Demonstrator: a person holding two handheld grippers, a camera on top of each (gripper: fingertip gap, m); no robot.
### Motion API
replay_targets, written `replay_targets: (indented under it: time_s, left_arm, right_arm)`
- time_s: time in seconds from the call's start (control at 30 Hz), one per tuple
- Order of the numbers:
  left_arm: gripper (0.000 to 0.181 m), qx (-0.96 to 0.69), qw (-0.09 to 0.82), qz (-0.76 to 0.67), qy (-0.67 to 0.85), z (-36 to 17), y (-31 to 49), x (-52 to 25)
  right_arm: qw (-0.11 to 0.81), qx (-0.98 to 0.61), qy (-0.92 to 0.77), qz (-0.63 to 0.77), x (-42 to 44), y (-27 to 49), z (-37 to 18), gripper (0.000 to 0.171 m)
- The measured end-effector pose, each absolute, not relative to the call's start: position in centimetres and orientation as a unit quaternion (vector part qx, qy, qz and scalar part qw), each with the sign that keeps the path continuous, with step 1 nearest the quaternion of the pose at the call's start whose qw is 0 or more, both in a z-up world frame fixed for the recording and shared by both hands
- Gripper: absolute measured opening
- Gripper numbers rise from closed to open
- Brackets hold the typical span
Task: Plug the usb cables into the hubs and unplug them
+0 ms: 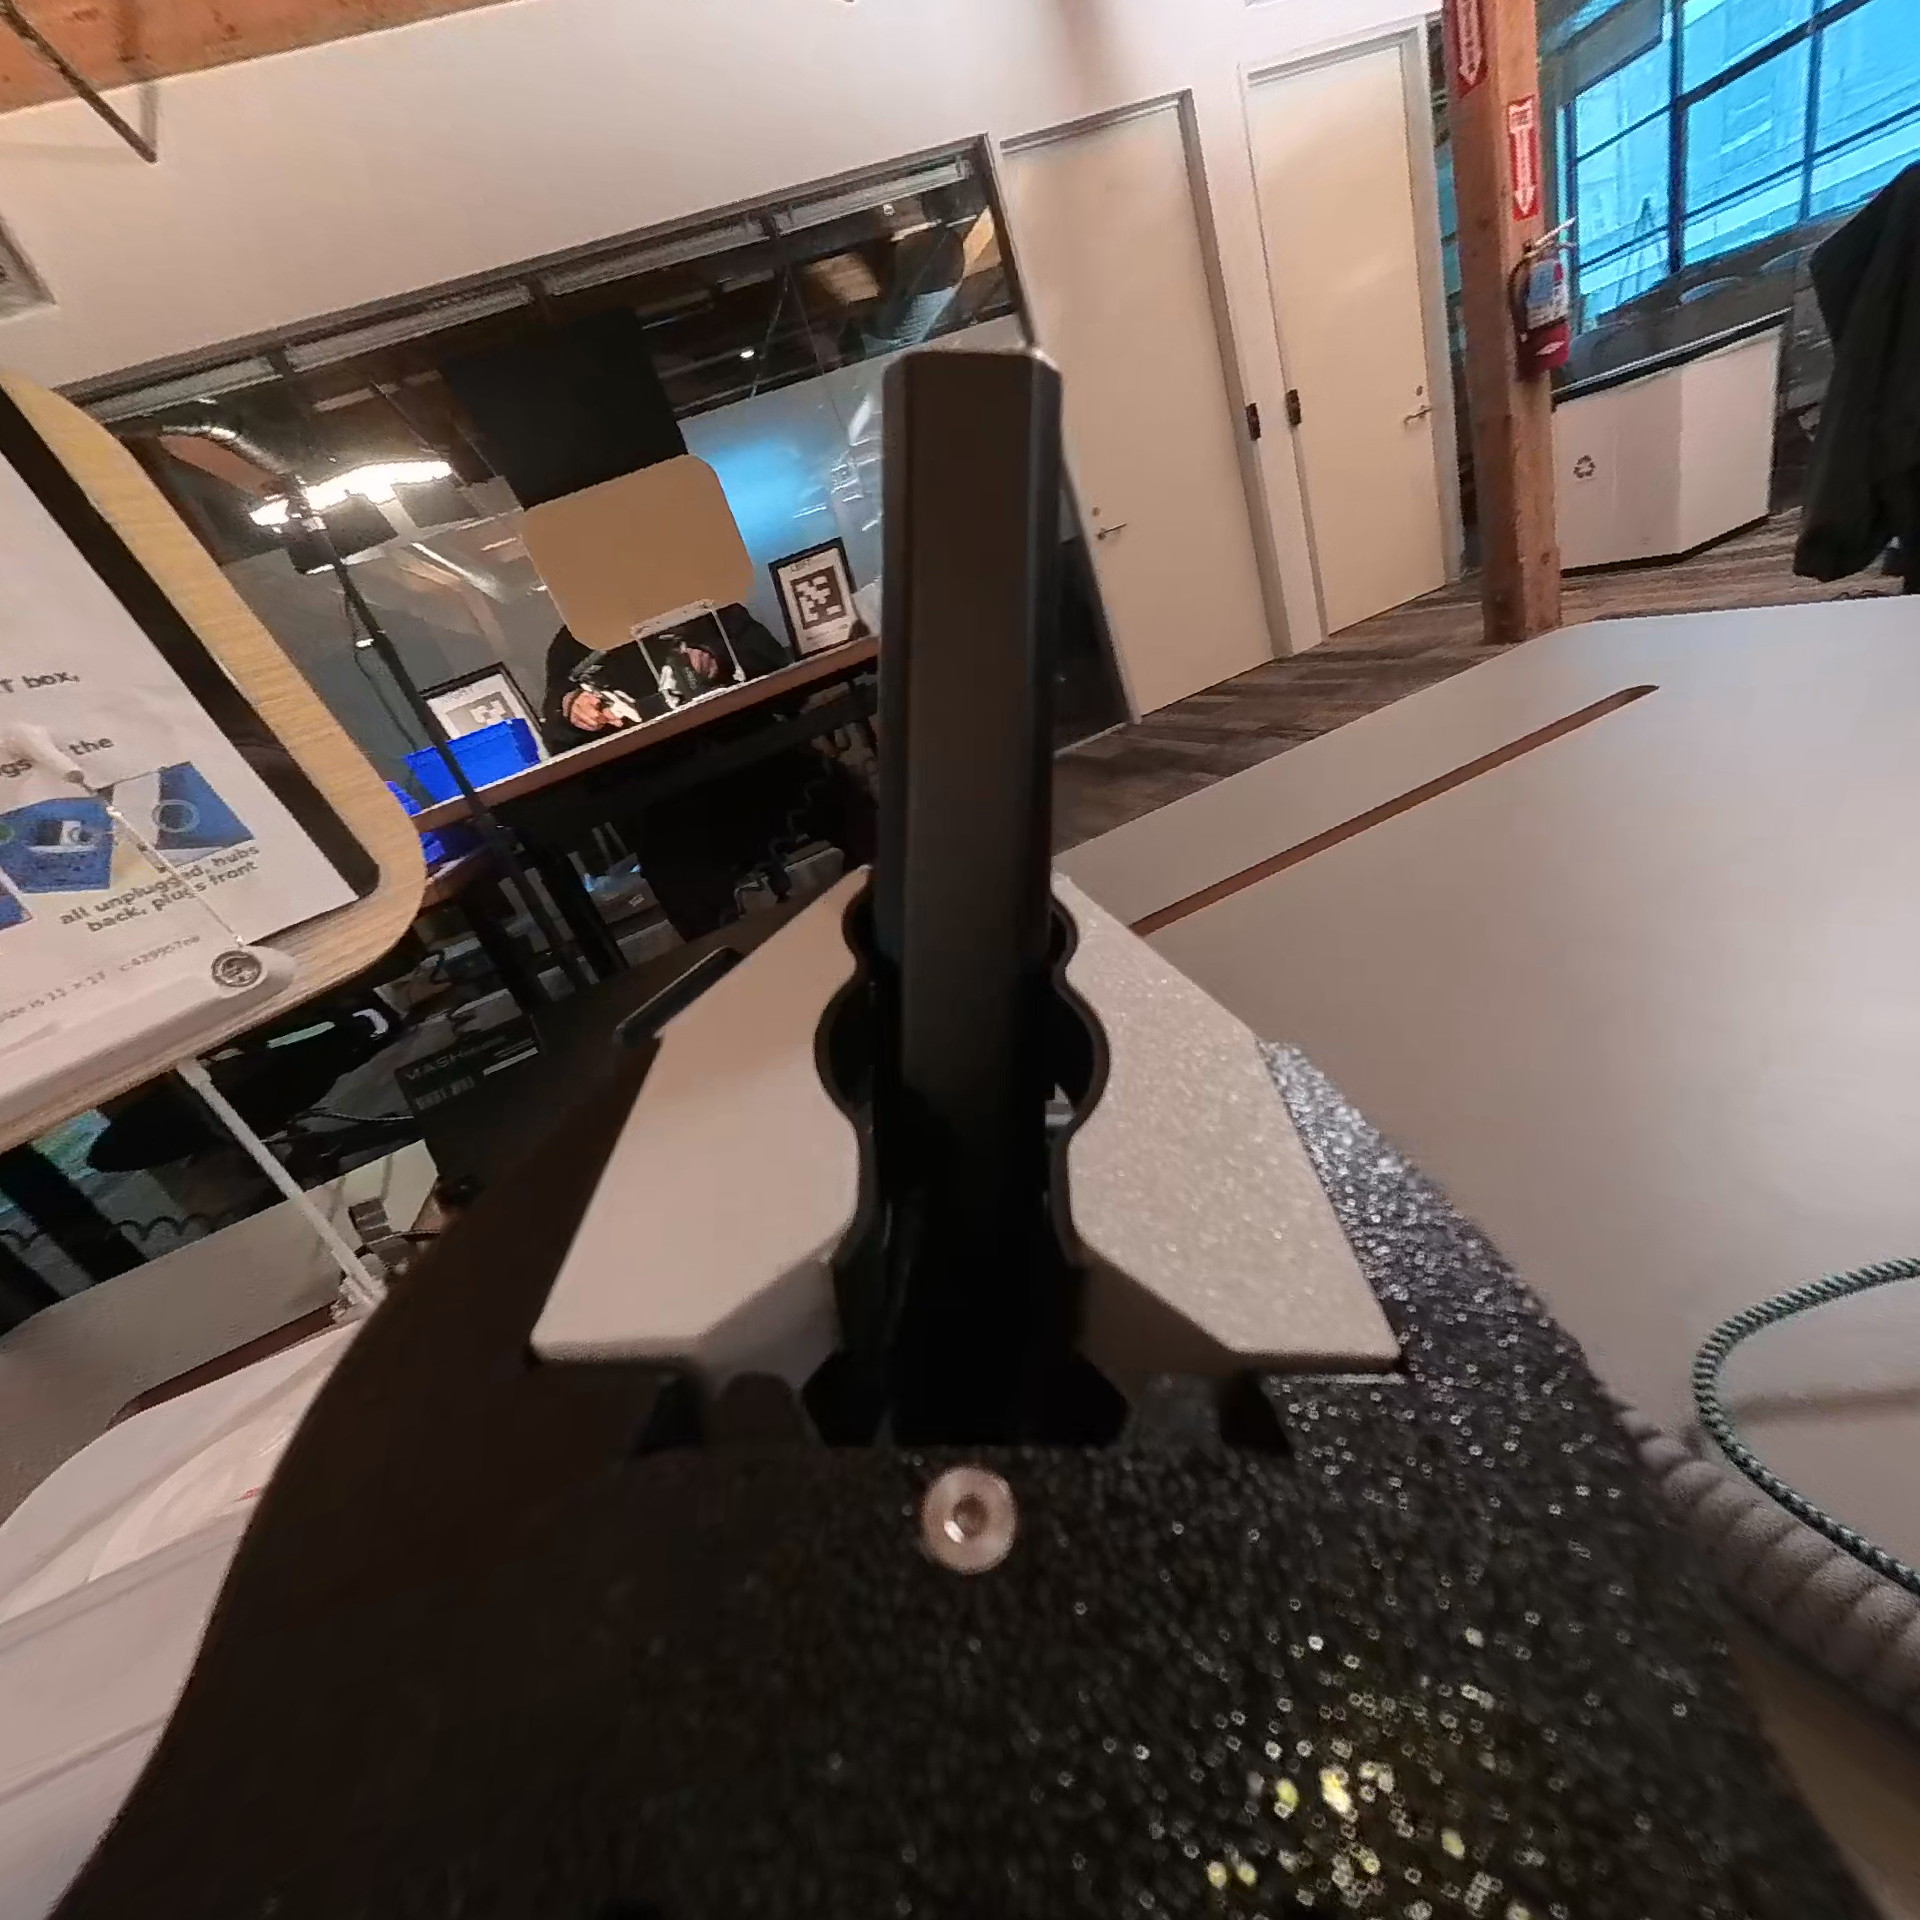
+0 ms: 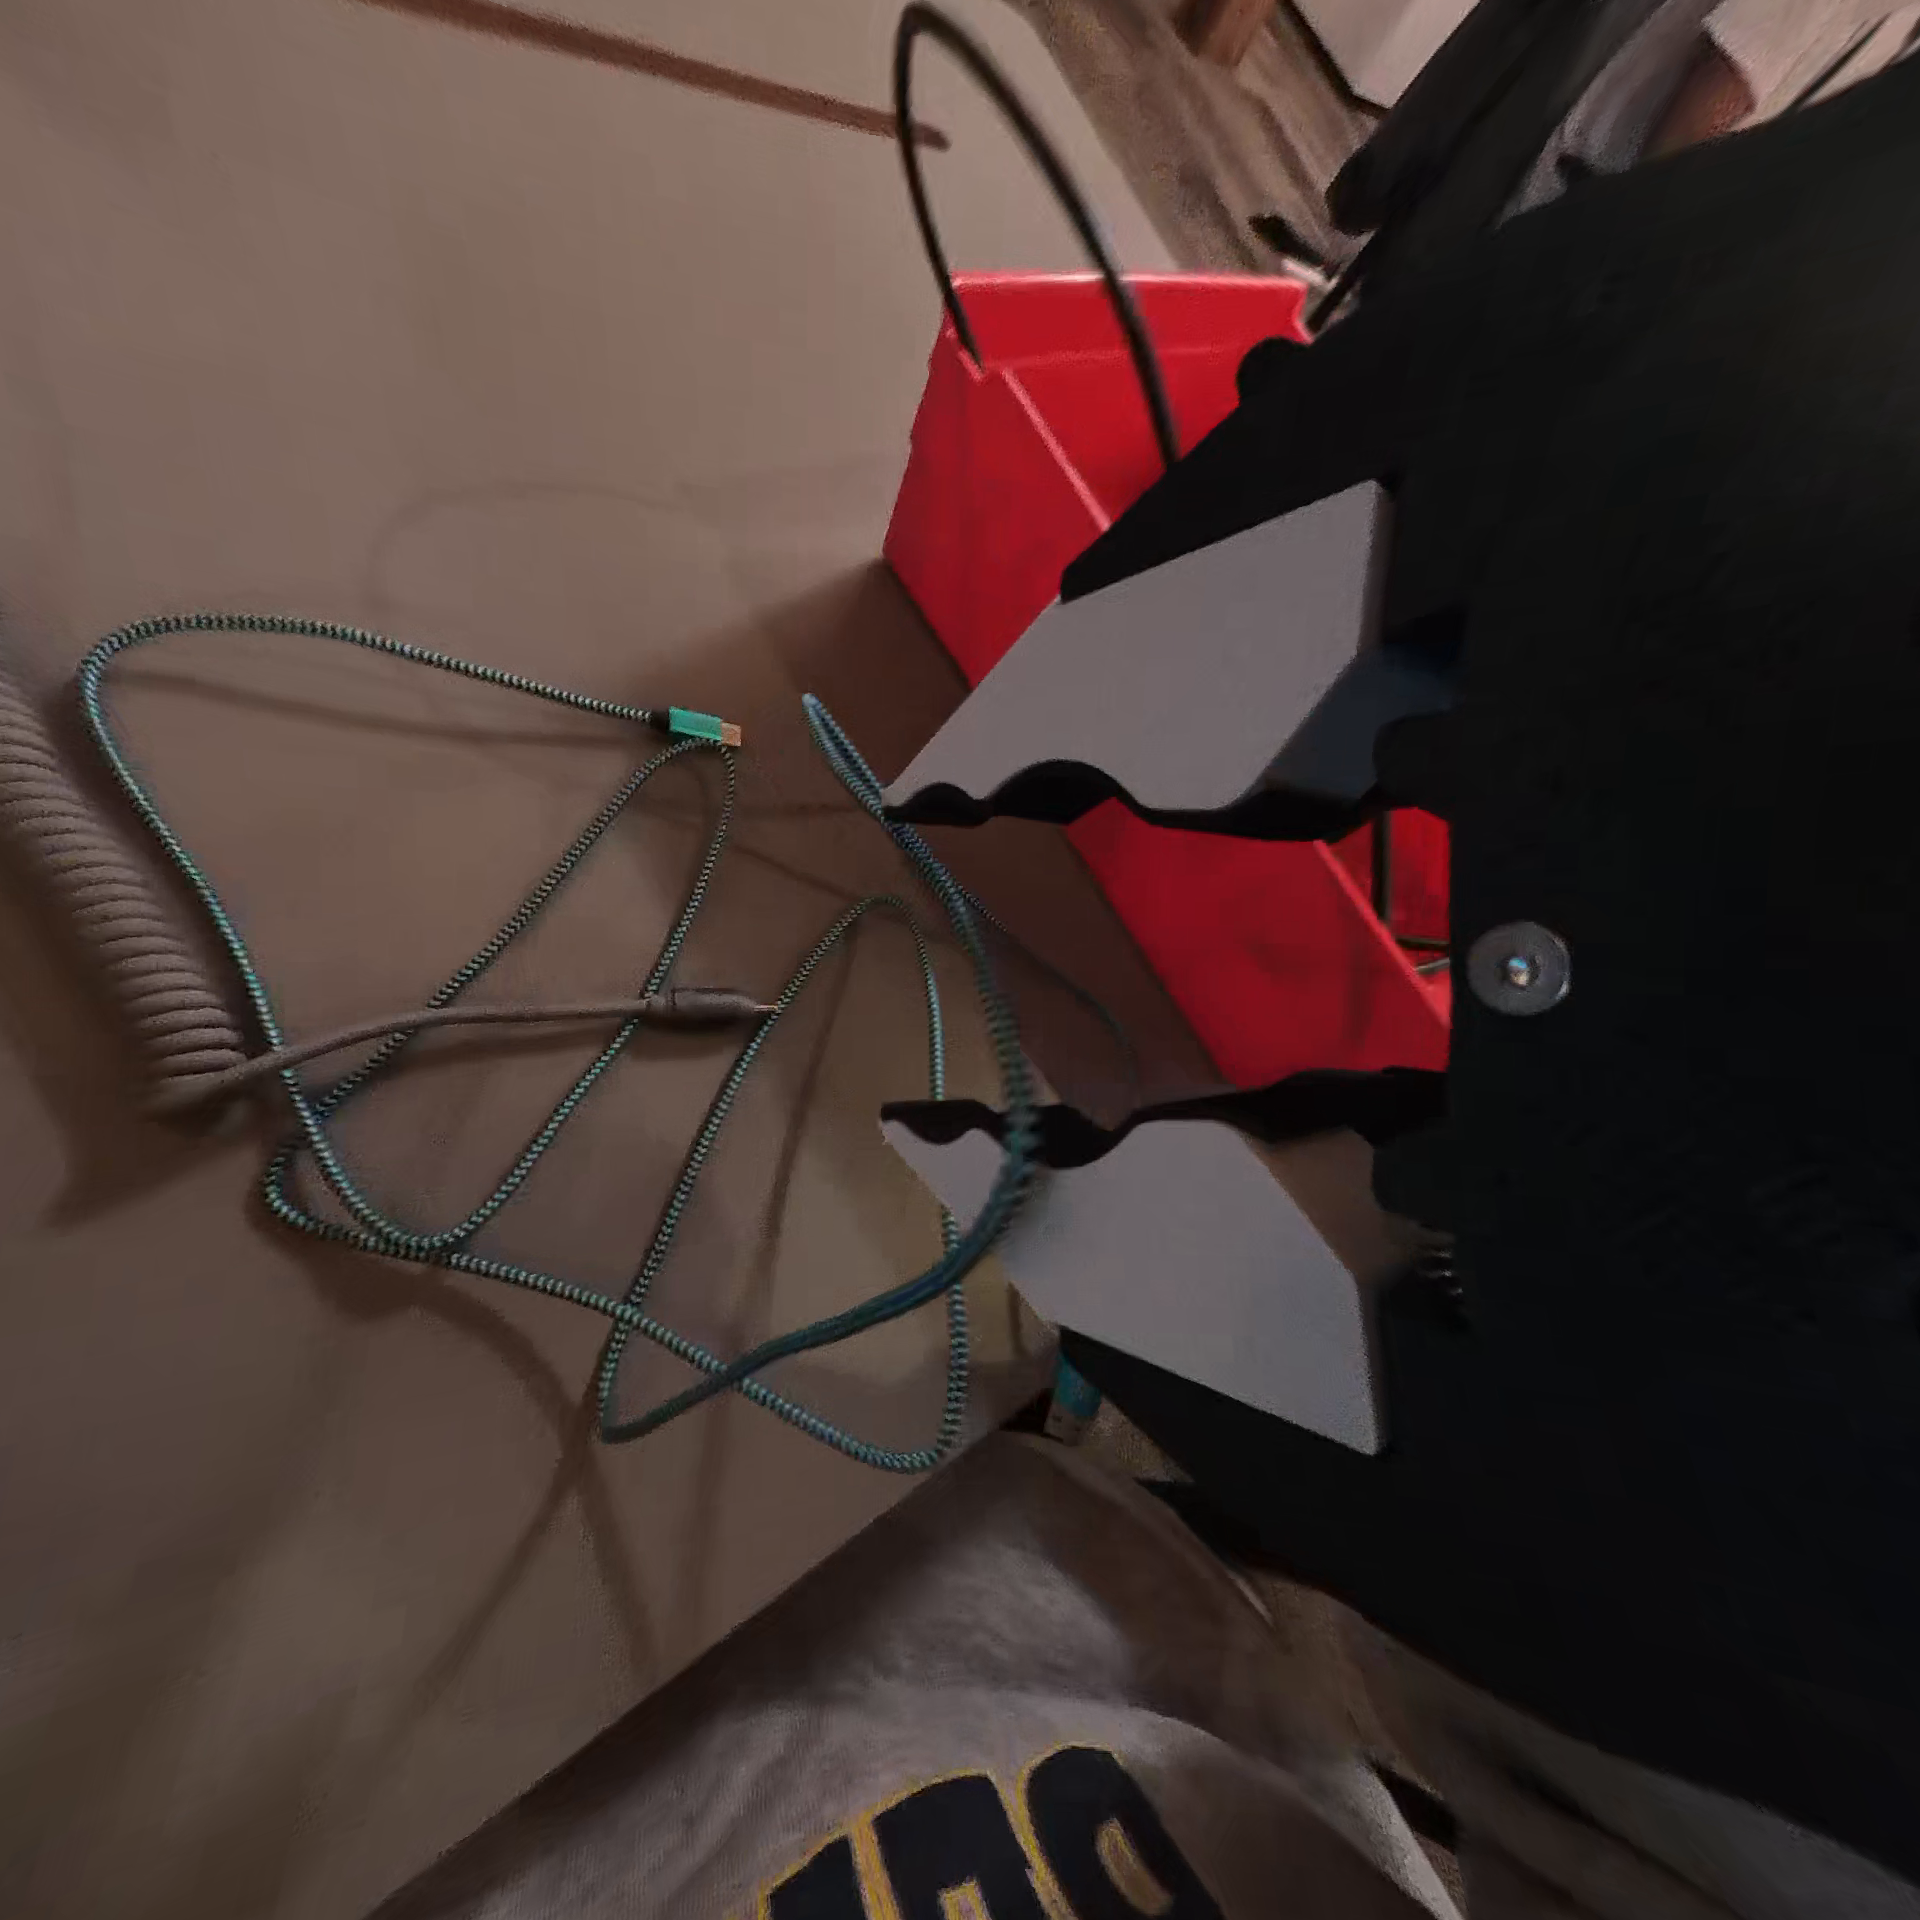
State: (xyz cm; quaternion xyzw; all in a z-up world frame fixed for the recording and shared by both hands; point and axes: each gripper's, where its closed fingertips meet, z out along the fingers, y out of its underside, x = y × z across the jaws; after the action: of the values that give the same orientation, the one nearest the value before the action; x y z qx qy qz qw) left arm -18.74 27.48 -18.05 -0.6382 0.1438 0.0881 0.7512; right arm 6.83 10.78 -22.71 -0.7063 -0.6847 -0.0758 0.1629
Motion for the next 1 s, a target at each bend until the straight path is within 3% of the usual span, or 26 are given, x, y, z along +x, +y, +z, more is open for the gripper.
replay_targets:
  time_s: [0.23,0.37,0.57,0.73,1.0]
  left_arm:
    - [0.026,-0.637,0.754,0.106,0.118,-17.8,27.4,-20.0]
    - [0.026,-0.639,0.752,0.103,0.123,-18.0,27.4,-19.8]
    - [0.027,-0.636,0.752,0.105,0.139,-17.9,27.5,-19.1]
    - [0.027,-0.635,0.752,0.104,0.143,-17.9,27.4,-19.0]
    - [0.027,-0.636,0.752,0.099,0.14,-17.9,27.4,-19.1]
  right_arm:
    - [0.346,-0.702,-0.619,-0.06,6.6,13.1,-14.2,0.056]
    - [0.303,-0.678,-0.67,0.026,3.6,11.0,-17.0,0.059]
    - [0.187,-0.665,-0.71,0.141,-1.1,7.6,-25.9,0.06]
    - [0.153,-0.703,-0.679,0.147,-2.7,7.6,-30.7,0.055]
    - [0.117,-0.717,-0.678,0.11,-3.1,7.3,-33.4,0.048]
